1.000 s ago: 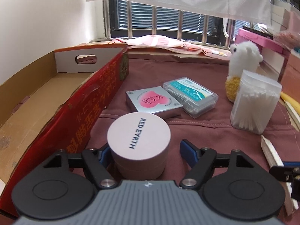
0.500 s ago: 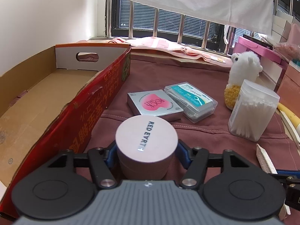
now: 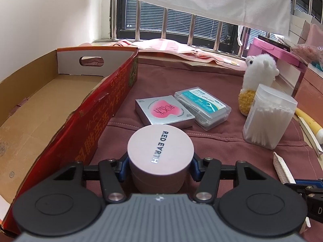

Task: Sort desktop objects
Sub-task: 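Lift the jar with the left tool while the right tool lifts the nail file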

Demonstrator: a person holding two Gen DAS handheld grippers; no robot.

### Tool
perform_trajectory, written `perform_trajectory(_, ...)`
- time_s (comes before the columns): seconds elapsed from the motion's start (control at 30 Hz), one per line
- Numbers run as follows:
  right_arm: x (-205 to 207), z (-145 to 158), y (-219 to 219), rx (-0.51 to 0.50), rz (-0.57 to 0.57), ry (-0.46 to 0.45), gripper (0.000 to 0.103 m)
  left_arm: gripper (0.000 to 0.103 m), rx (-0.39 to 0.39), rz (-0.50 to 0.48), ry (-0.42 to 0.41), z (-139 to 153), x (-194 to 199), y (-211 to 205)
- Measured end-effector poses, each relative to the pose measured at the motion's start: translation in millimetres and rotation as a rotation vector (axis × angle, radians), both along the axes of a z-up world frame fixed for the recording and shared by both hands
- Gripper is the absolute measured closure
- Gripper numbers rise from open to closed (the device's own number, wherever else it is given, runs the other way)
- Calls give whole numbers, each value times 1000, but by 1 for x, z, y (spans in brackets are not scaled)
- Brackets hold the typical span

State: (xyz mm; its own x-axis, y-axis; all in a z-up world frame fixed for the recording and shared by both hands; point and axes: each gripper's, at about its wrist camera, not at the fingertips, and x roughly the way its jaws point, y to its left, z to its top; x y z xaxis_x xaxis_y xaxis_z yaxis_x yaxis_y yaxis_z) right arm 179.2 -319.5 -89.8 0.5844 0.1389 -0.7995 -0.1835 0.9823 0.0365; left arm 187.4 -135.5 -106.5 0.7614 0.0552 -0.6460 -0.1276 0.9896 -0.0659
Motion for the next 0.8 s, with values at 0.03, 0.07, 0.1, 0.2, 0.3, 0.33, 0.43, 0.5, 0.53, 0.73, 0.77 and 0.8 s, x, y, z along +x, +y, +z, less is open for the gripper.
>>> perform_trajectory(0.03,0,0,0,1,-1,-1,90,47,-2,-1,1,0,0,0)
perform_trajectory(0.07,0,0,0,2,-2,0,90,47,-3,-2,3,0,0,0)
perform_trajectory(0.1,-1,0,-1,4,-3,1,90,47,-6,-6,4,1,0,-1)
perform_trajectory(0.2,-2,1,-1,3,-5,-3,90,47,-11,-19,3,3,-1,-2)
perform_trajectory(0.3,-2,3,0,3,-4,-5,90,47,-8,-34,-2,6,-3,-5)
perform_trajectory(0.33,-2,4,0,2,-4,-7,90,47,-8,-39,-4,7,-4,-6)
perform_trajectory(0.43,-4,9,0,4,-4,-17,90,47,1,-53,-8,10,-5,-8)
perform_trajectory(0.5,-5,12,0,5,-4,-25,90,47,5,-63,-12,13,-7,-10)
perform_trajectory(0.53,-5,13,0,4,-5,-29,90,47,6,-68,-15,14,-8,-11)
perform_trajectory(0.73,-10,21,1,13,-3,-44,90,47,1,-100,-26,24,-13,-16)
perform_trajectory(0.77,-11,22,1,16,-5,-46,90,47,-2,-106,-25,26,-14,-16)
perform_trajectory(0.8,-12,23,1,19,-7,-49,90,47,-4,-110,-26,28,-14,-17)
